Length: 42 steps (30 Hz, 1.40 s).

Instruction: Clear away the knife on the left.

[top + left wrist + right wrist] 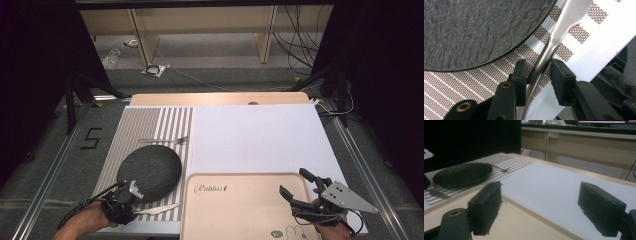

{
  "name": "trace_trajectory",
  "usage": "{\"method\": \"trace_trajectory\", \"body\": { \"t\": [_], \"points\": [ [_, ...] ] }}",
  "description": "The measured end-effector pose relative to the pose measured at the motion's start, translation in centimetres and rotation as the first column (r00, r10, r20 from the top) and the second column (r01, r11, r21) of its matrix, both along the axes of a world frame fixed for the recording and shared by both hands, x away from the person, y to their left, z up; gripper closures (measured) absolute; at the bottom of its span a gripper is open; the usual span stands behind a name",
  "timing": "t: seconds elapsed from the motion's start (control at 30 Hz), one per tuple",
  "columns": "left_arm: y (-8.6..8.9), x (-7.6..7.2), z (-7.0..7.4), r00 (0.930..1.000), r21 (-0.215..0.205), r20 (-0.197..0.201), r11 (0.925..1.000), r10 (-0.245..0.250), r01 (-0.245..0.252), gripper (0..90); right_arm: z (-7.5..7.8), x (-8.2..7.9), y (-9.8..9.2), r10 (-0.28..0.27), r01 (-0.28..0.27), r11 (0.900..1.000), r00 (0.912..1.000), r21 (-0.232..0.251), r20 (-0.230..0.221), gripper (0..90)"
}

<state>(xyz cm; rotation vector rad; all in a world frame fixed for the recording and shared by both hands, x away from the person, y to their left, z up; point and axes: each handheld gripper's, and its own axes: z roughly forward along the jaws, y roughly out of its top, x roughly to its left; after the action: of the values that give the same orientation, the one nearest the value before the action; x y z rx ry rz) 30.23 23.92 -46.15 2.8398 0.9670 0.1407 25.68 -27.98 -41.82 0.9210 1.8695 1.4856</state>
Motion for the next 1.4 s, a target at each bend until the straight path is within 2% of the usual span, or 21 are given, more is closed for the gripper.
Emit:
{"method": "trace_trajectory", "body": {
  "t": [0.13,0.27,0.43,0.7,0.83,1.1,1.27,1.33,1.4],
  "points": [
    [-0.1,-0.1,0.0,0.9994,-0.001,-0.005,0.9994,-0.035,0.035,74.9,0.0,0.0,0.0,0.001,-0.001,1.0,1.0,0.001,0.0,20.3],
    [0.0,-0.2,0.0,0.9989,-0.004,-0.004,0.9989,-0.047,0.047,76.4,0.0,0.0,0.0,0.002,-0.002,1.0,1.0,-0.002,-0.005,20.5],
    [-0.2,-0.4,0.0,0.9953,0.005,0.01,0.9954,-0.096,0.096,78.7,0.0,0.0,0.1,0.004,-0.004,1.0,1.0,-0.001,-0.004,20.6],
    [-0.3,-0.4,0.1,0.9947,0.009,0.012,0.9947,-0.102,0.102,79.0,0.0,0.0,0.0,0.004,-0.004,1.0,1.0,-0.001,-0.005,20.8],
    [-0.1,-0.7,0.1,0.994,0.002,0.001,0.994,-0.11,0.11,79.1,0.0,0.0,0.0,0.006,-0.006,1.0,1.0,-0.003,-0.003,20.9],
    [-0.1,-1.3,0.4,0.9949,-0.013,0.012,0.9948,-0.1,0.101,79.2,-0.1,0.0,0.1,0.008,-0.008,1.0,0.9999,-0.01,-0.009,21.0],
    [-0.1,-1.7,1.4,0.9947,-0.071,0.029,0.9924,-0.099,0.101,79.2,-0.1,0.1,0.2,0.012,-0.012,1.0,0.9999,-0.007,-0.011,21.0],
    [-0.2,-1.7,1.6,0.9944,-0.084,0.022,0.9909,-0.103,0.105,79.2,-0.1,0.1,0.2,0.013,-0.013,1.0,0.9999,-0.005,-0.009,21.0],
    [-0.5,-1.9,1.8,0.9938,-0.122,0.02,0.9863,-0.109,0.111,79.2,-0.1,0.1,0.2,0.013,-0.013,1.0,0.9999,-0.005,-0.009,21.0]
  ]
}}
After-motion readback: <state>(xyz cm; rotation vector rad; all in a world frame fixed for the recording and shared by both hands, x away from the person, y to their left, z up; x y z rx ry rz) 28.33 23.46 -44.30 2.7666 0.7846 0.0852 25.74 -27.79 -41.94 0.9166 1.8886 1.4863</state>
